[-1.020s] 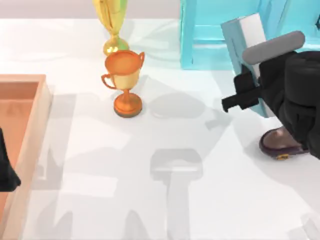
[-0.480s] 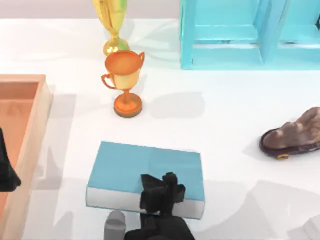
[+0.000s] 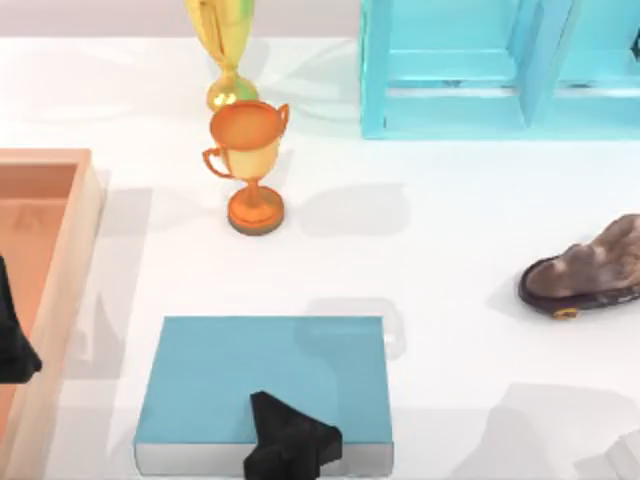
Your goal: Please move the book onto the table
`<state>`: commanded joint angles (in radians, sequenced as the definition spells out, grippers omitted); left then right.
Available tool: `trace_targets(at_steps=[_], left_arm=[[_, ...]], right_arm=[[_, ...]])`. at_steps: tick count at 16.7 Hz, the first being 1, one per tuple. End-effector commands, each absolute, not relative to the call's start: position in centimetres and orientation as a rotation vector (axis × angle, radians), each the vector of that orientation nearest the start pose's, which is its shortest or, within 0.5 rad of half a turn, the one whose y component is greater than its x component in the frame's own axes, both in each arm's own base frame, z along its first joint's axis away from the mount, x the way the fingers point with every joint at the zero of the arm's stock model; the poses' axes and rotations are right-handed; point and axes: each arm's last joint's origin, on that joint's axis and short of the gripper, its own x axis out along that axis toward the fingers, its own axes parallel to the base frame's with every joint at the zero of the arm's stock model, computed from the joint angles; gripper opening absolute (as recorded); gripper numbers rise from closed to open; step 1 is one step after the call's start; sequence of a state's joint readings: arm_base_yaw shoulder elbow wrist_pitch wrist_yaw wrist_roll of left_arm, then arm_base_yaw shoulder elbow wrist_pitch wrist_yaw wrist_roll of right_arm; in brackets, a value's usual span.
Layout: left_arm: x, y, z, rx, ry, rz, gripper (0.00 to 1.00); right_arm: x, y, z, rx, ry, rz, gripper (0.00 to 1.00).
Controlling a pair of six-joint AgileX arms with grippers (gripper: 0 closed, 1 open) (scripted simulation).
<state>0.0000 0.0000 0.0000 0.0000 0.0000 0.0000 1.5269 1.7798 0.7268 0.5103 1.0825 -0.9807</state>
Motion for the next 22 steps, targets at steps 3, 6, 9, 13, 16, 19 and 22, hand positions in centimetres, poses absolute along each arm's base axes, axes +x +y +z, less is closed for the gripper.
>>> trace_targets(at_steps=[3,6,9,13,16,19,22], left_arm=[[10.6,-0.1,16.0,0.000,0.000,0.000,1.00],[10.6,-0.1,16.0,0.000,0.000,0.000,1.00],[10.6,-0.1,16.0,0.000,0.000,0.000,1.00],[10.6,-0.1,16.0,0.000,0.000,0.000,1.00],[10.6,-0.1,16.0,0.000,0.000,0.000,1.00],[10.6,-0.1,16.0,0.000,0.000,0.000,1.00],[10.6,-0.1,16.0,0.000,0.000,0.000,1.00]], right_arm=[[3.9,32.2,13.0,-1.494,-0.099,0.500,0.00],[3.5,32.2,13.3,-1.492,-0.102,0.498,0.00],[3.7,32.1,12.9,-1.497,-0.097,0.499,0.00],[3.6,32.1,11.3,-1.498,-0.097,0.500,0.00],[3.7,32.1,10.1,-1.497,-0.097,0.499,0.00],[3.7,32.1,10.0,-1.497,-0.096,0.499,0.00],[3.7,32.1,10.0,-1.497,-0.096,0.499,0.15]])
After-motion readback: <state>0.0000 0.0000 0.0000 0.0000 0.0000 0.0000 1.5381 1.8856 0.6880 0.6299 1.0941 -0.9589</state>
